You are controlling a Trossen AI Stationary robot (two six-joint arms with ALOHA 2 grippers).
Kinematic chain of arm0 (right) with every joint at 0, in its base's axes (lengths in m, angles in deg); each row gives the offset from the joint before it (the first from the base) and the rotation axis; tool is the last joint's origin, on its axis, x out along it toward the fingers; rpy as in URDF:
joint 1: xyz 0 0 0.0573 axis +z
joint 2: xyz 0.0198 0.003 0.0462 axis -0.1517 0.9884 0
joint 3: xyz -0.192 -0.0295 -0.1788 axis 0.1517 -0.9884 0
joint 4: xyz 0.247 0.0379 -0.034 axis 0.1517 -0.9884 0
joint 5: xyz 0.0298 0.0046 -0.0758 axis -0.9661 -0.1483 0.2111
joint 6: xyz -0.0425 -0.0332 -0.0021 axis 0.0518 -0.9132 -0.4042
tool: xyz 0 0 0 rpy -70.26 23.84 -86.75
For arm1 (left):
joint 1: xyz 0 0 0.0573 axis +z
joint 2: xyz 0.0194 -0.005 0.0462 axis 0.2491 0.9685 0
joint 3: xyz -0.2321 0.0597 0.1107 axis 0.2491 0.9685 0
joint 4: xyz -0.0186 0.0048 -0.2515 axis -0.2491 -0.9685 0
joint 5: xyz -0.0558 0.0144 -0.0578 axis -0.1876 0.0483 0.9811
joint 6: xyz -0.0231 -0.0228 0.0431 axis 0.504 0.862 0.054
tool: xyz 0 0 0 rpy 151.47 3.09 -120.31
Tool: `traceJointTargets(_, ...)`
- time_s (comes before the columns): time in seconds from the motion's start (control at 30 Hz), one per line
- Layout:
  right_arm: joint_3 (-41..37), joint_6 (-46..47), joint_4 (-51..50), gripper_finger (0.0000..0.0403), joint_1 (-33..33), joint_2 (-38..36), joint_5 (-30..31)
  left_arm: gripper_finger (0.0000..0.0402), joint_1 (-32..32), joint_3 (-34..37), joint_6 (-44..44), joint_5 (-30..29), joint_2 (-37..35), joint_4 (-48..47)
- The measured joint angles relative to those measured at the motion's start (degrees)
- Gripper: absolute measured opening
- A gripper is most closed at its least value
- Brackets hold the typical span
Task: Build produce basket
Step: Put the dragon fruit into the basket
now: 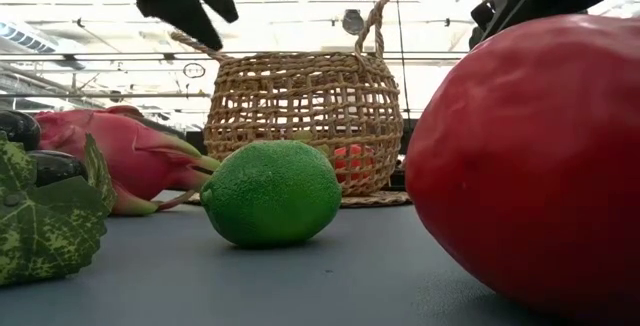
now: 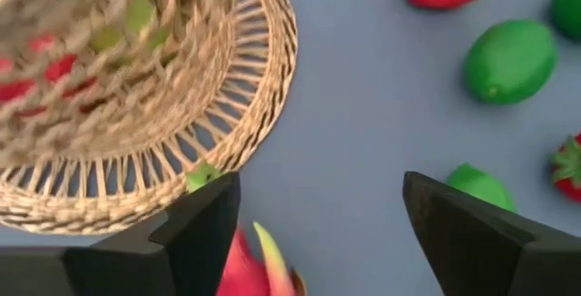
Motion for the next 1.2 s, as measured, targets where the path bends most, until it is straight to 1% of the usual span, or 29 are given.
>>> traceJointTargets(0.2,0.0,0.0,0.0,0.0091,0.0,0.0,0.0,0.0350,1.0,1.3,0.0,0.9,0.0,0.1)
traceJointTargets(0.4,0.0,0.0,0.0,0.0091,0.0,0.0,0.0,0.0374,2.1,3.3,0.8,2.3,0.0,0.7)
traceJointTargets(0.77,0.0,0.0,0.0,0.0091,0.0,0.0,0.0,0.0376,4.6,6.3,-0.4,1.9,0.0,1.0)
traceJointTargets(1.03,0.0,0.0,0.0,0.0091,0.0,0.0,0.4,0.0376,7.1,11.0,4.0,2.3,0.0,2.7)
traceJointTargets(1.1,0.0,0.0,0.0,0.0091,0.0,0.0,1.6,0.0376,7.9,12.1,4.9,4.0,0.0,3.8)
traceJointTargets(1.2,0.0,-0.2,0.0,0.0091,0.0,0.0,1.7,0.0376,9.2,13.1,6.7,7.5,0.0,5.5)
